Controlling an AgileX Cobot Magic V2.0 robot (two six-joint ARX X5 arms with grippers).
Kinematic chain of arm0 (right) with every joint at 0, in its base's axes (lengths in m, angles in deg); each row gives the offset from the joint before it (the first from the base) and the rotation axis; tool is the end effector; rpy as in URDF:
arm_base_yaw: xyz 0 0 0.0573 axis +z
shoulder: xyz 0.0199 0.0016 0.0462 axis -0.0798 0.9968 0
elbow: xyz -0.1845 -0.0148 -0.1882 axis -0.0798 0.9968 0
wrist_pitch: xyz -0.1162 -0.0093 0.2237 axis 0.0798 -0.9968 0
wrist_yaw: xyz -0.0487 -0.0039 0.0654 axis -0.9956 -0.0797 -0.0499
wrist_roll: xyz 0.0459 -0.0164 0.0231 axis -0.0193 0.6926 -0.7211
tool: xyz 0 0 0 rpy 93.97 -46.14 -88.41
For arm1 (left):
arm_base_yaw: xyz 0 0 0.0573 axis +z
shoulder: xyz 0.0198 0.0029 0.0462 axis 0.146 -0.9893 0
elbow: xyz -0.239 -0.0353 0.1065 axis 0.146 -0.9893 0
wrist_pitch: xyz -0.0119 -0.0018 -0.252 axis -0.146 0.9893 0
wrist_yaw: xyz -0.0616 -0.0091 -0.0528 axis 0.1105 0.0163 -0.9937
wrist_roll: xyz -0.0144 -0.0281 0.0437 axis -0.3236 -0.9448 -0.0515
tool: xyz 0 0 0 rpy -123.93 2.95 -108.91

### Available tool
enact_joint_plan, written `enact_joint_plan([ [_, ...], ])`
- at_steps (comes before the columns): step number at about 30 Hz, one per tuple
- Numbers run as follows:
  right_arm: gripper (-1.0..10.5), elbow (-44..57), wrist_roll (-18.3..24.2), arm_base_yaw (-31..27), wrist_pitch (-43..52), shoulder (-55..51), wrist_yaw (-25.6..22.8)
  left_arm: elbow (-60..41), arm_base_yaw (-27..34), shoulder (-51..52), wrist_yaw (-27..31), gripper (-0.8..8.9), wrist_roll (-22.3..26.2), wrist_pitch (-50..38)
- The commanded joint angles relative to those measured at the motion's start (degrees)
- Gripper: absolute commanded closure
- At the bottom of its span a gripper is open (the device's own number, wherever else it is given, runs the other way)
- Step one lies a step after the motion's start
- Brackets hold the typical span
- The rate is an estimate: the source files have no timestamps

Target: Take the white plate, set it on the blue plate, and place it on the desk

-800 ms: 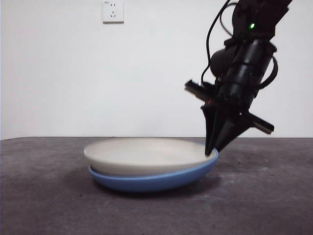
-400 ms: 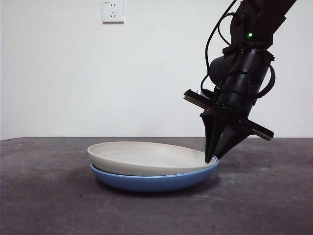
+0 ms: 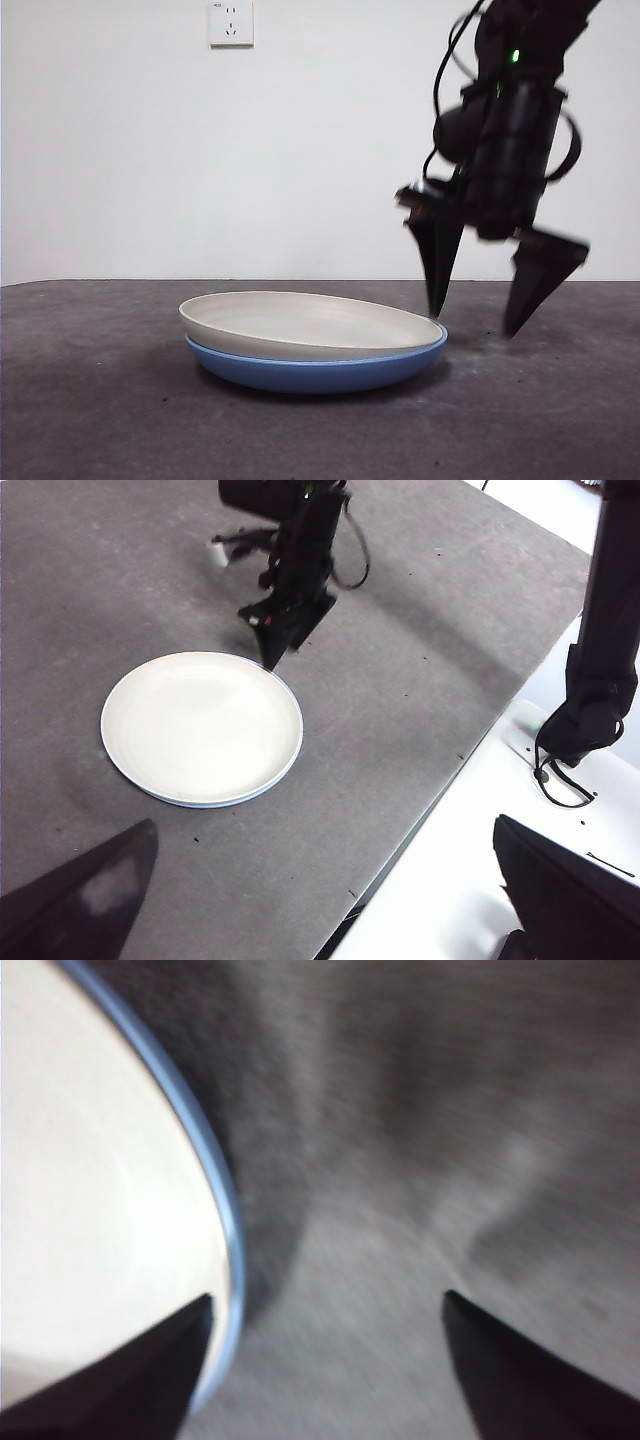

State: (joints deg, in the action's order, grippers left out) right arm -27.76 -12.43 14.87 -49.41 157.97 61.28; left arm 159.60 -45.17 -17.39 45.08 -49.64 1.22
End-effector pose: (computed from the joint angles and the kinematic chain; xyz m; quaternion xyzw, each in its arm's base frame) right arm 0.3483 0.1322 0.1968 0.0620 0.7074 0.1556 0.6867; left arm 0.0473 -0.0463 0.4177 0.0525 0.2739 -0.4393 0.8539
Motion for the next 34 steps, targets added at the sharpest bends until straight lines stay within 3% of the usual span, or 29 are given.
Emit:
enact_joint_plan([
  [1,4.3,-3.7,2.3,0.2,-3.8,-4.4,-3.8,0.6,-0.2,-0.3,0.2,1.87,0.1,-0.6],
  [7,3.4,-4.7,2.4,1.2,-9.1,-17.4,-6.4,0.6,-0.4,-0.3,0.2,1.87,0.0,-0.3],
  [19,3.4,-4.7,0.6,9.6,-20.2,-46.1,-10.5,0.6,-0.4,-0.3,0.2,1.87,-0.4,-0.2],
  [26,3.4,-4.6,-1.7,13.4,-20.7,-58.9,-10.4,0.6,-0.4,-0.3,0.1,1.87,-0.5,-0.3],
  [34,3.4,-2.1,-2.7,13.7,-20.7,-71.6,-10.5,0.6,-0.4,-0.3,0.1,1.87,-0.6,-0.6],
])
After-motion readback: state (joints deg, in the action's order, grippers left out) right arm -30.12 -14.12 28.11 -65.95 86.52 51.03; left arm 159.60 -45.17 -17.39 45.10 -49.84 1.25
